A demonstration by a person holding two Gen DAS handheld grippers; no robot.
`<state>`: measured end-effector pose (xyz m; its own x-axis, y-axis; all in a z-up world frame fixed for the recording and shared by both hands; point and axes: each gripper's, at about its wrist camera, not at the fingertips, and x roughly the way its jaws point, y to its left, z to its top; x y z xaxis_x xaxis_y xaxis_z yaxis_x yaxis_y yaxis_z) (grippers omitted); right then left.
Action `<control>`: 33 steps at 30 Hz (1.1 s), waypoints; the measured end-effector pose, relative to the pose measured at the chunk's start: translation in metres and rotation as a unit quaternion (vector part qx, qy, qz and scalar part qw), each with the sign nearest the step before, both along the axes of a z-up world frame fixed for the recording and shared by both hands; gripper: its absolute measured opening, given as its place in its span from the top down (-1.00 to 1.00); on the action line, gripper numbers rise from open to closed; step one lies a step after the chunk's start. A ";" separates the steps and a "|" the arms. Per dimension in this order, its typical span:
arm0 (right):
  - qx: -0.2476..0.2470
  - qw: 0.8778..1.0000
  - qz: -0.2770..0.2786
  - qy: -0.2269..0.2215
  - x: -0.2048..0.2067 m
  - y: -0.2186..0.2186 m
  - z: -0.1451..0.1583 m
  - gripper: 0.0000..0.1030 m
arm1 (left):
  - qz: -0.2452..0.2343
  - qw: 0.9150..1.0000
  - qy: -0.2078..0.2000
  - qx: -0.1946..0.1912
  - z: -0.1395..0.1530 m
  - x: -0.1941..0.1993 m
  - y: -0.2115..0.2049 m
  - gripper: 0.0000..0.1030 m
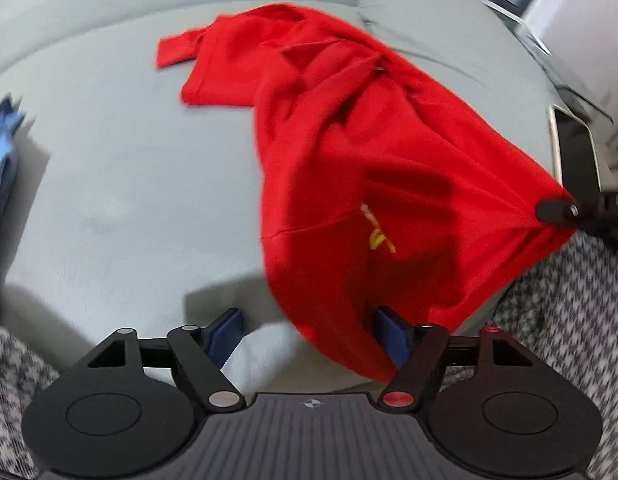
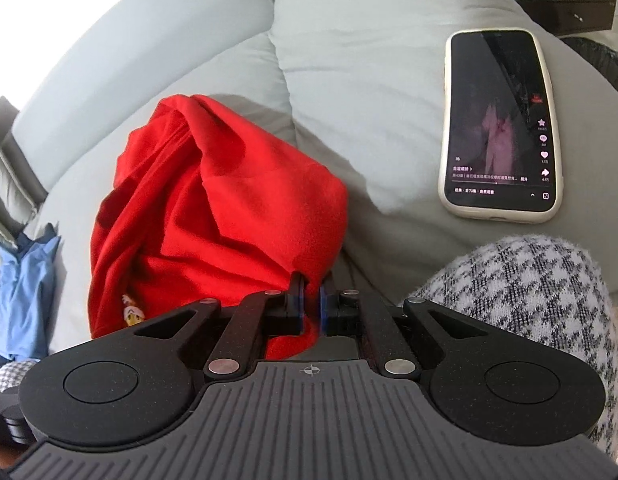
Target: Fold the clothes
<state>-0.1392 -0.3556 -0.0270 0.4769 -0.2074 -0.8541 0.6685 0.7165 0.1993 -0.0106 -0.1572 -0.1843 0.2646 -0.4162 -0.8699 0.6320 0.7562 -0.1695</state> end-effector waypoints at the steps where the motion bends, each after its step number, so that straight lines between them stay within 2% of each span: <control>1: 0.000 1.000 0.000 -0.001 0.000 0.000 0.000 0.87 | -0.008 1.000 -0.007 -0.008 0.002 -0.001 0.000 0.44; 3: 0.000 1.000 0.000 -0.002 0.002 0.001 -0.001 0.87 | -0.010 1.000 0.000 -0.016 0.004 0.004 -0.002 0.54; 4: 0.000 1.000 0.000 -0.002 0.004 0.002 -0.002 0.87 | -0.006 1.000 0.006 -0.019 0.004 0.007 -0.002 0.64; 6: -0.001 1.000 0.001 -0.003 0.004 0.002 -0.002 0.87 | 0.021 0.999 0.026 -0.030 0.004 0.014 0.003 0.80; 7: -0.001 1.000 0.002 -0.002 0.004 0.002 -0.002 0.87 | 0.049 0.996 0.046 -0.050 0.004 0.019 0.012 0.86; 8: 0.000 1.000 0.003 -0.001 0.004 0.002 -0.002 0.87 | 0.079 0.992 0.064 -0.069 0.005 0.024 0.023 0.87; 9: 0.002 1.000 0.005 0.000 0.004 0.002 -0.002 0.87 | 0.098 0.991 0.064 -0.070 0.008 0.024 0.030 0.87; 12: 0.019 1.000 0.018 -0.003 0.005 0.005 -0.002 0.87 | 0.137 0.986 0.041 -0.086 0.031 0.020 0.056 0.88; 16: 0.055 0.998 0.032 -0.025 0.002 0.016 0.004 0.87 | 0.143 0.982 0.003 -0.124 0.074 0.007 0.079 0.89; 20: 0.075 0.993 0.050 -0.071 -0.005 0.035 0.028 0.88 | 0.157 0.972 -0.031 -0.174 0.126 -0.001 0.108 0.90; 22: 0.070 0.989 0.067 -0.113 -0.009 0.046 0.057 0.88 | 0.166 0.964 -0.061 -0.197 0.155 -0.006 0.119 0.91; 25: 0.057 0.978 0.085 -0.180 -0.015 0.057 0.106 0.88 | 0.177 0.945 -0.123 -0.247 0.213 -0.020 0.137 0.91; 27: 0.046 0.966 0.106 -0.230 -0.019 0.066 0.147 0.88 | 0.178 0.924 -0.175 -0.290 0.264 -0.035 0.152 0.91; 28: 0.042 0.957 0.122 -0.260 -0.022 0.073 0.173 0.88 | 0.176 0.906 -0.216 -0.319 0.300 -0.049 0.162 0.91; 29: 0.027 0.947 0.141 -0.288 -0.025 0.081 0.201 0.88 | 0.174 0.895 -0.239 -0.334 0.318 -0.057 0.166 0.91; 30: 0.000 0.928 0.169 -0.331 -0.029 0.095 0.241 0.88 | 0.171 0.881 -0.270 -0.350 0.339 -0.067 0.171 0.91; 31: -0.018 0.914 0.185 -0.361 -0.033 0.105 0.268 0.88 | 0.169 0.865 -0.303 -0.364 0.360 -0.077 0.175 0.91; 33: -0.056 0.885 0.211 -0.412 -0.038 0.124 0.310 0.88 | 0.171 0.827 -0.381 -0.376 0.402 -0.100 0.180 0.91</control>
